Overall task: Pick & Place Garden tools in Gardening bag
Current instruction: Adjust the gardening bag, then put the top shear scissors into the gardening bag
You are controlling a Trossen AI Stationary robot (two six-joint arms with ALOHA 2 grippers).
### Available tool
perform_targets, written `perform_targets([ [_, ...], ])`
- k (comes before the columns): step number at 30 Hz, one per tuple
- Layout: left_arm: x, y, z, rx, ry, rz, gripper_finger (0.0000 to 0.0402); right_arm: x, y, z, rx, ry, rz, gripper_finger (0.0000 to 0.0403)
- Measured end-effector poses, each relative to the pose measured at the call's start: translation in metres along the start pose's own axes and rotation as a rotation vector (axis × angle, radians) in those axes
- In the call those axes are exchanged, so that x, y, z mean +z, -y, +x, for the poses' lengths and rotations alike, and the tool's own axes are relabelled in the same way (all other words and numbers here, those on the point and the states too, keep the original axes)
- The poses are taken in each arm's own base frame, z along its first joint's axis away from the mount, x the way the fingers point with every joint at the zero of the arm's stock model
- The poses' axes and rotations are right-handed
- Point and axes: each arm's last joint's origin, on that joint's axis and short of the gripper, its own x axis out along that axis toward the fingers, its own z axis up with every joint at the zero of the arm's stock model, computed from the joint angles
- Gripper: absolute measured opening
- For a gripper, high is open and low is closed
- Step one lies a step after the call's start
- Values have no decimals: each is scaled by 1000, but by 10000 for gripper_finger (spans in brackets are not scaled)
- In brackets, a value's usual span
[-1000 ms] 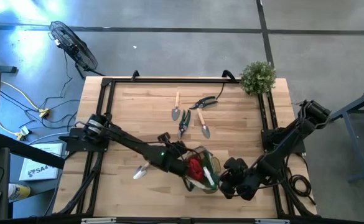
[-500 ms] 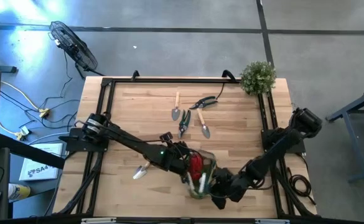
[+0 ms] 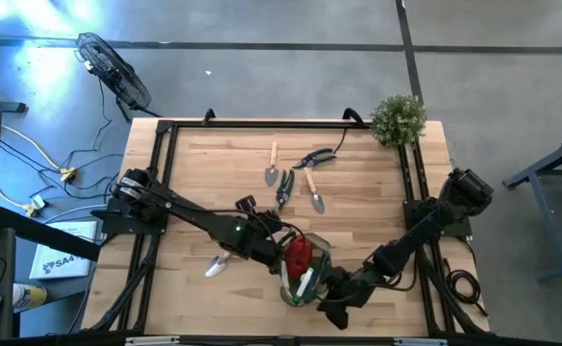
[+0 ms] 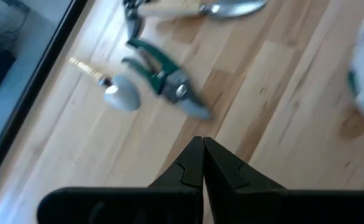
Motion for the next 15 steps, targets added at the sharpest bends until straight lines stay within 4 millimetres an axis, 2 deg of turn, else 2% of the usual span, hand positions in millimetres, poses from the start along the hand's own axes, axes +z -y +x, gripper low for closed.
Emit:
perform_targets([
  [5, -7, -8, -3, 39, -64, 5, 0, -7, -8, -16, -17, -8, 1, 3],
  [8, -11, -9, -6, 46, -96, -8, 0, -6, -7, -33, -92, 10, -8, 3],
  [12, -23, 0, -19, 23, -119, -4, 0, -4, 6, -65, -328, 80, 12, 3],
  [15, -33, 9, -31, -10, -121, 3, 0, 2, 19, -90, -520, 205, 7, 3],
])
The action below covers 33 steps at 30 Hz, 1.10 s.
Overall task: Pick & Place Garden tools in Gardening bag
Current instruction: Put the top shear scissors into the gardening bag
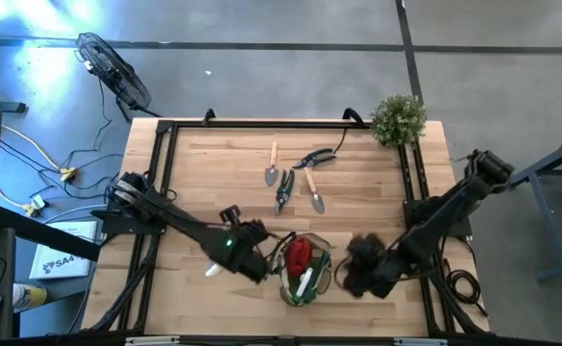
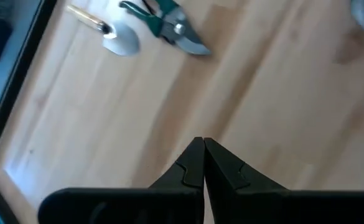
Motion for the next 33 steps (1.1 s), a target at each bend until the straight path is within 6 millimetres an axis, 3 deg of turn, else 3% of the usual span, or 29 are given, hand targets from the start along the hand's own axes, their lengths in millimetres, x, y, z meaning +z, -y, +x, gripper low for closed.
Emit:
perform_targets([
  [4, -18, 13, -17, -49, 4, 20, 0, 15, 20, -15, -137, 151, -18, 3],
  [13, -48, 26, -45, -164, -70, 93, 0, 53, 35, -29, -168, 227, -229, 23],
  [20, -54, 29, -49, -197, -114, 26, 0, 90, 57, -32, -262, 263, -305, 100],
  [27, -58, 32, -51, -243, -210, -56, 0, 136, 99, -43, -445, 328, -306, 197],
  [33, -72, 38, -61, -285, -314, -141, 0, 176, 147, -55, -480, 295, -300, 219],
])
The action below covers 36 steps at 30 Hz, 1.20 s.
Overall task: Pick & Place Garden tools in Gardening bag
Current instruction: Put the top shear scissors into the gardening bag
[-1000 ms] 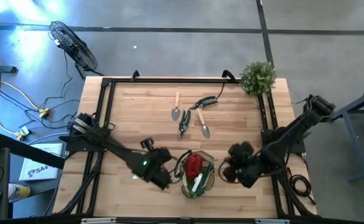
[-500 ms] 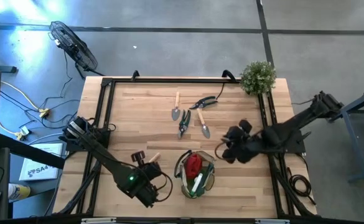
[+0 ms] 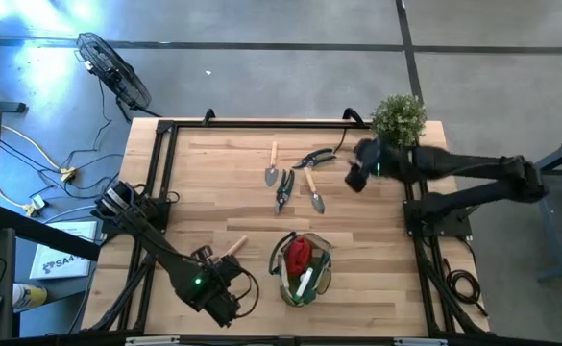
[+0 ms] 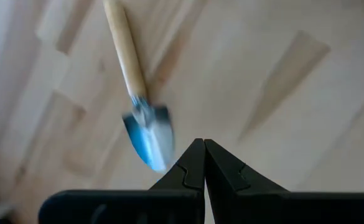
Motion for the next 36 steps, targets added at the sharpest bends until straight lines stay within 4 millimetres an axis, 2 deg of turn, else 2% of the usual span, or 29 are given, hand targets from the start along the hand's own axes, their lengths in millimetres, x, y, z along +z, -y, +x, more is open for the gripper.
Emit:
perform_targets([
  [7, -28, 13, -8, -89, -52, -117, 0, 9, 48, 32, 152, -60, -105, 213],
  [13, -52, 26, -15, -196, -53, -127, 0, 10, 67, 67, 145, -109, -202, 213],
  [19, -61, 28, -18, -213, -49, -169, 0, 7, 68, 106, 146, -174, -229, 213],
  [25, -63, 29, -19, -226, -67, -206, 0, -6, 62, 134, 171, -302, -261, 213],
  [30, -61, 34, -20, -274, -24, -234, 0, -12, 60, 146, 191, -349, -319, 213],
  [36, -57, 44, -23, -383, 16, -269, 0, -13, 58, 147, 247, -345, -311, 212],
])
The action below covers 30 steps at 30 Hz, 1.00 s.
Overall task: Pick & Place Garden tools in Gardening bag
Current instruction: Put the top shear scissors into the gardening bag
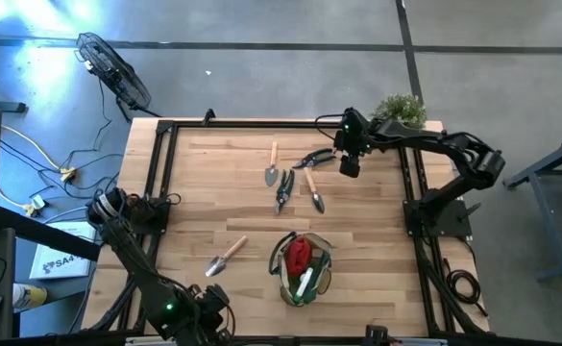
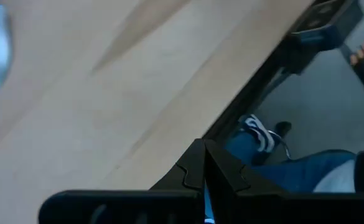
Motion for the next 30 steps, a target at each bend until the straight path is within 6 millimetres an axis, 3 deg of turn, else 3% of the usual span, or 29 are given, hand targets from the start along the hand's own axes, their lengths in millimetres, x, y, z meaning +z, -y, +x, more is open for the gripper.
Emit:
perform_targets([
  [5, 6, 0, 2, 4, 27, 107, 0, 8, 0, 0, -27, 72, -80, 212],
  [10, 27, -1, 0, 21, -35, 287, 0, 22, -2, -2, 8, 220, -44, 212],
  [16, 57, -2, 4, 64, 88, 448, 0, 21, -14, -1, 8, 170, -76, 212],
  [22, 77, -4, 7, 134, 242, 484, 0, 19, -13, -1, -5, 143, -55, 212],
  [30, 99, -29, -36, 386, 337, 431, 0, 14, -8, 4, 55, 123, -47, 212],
])
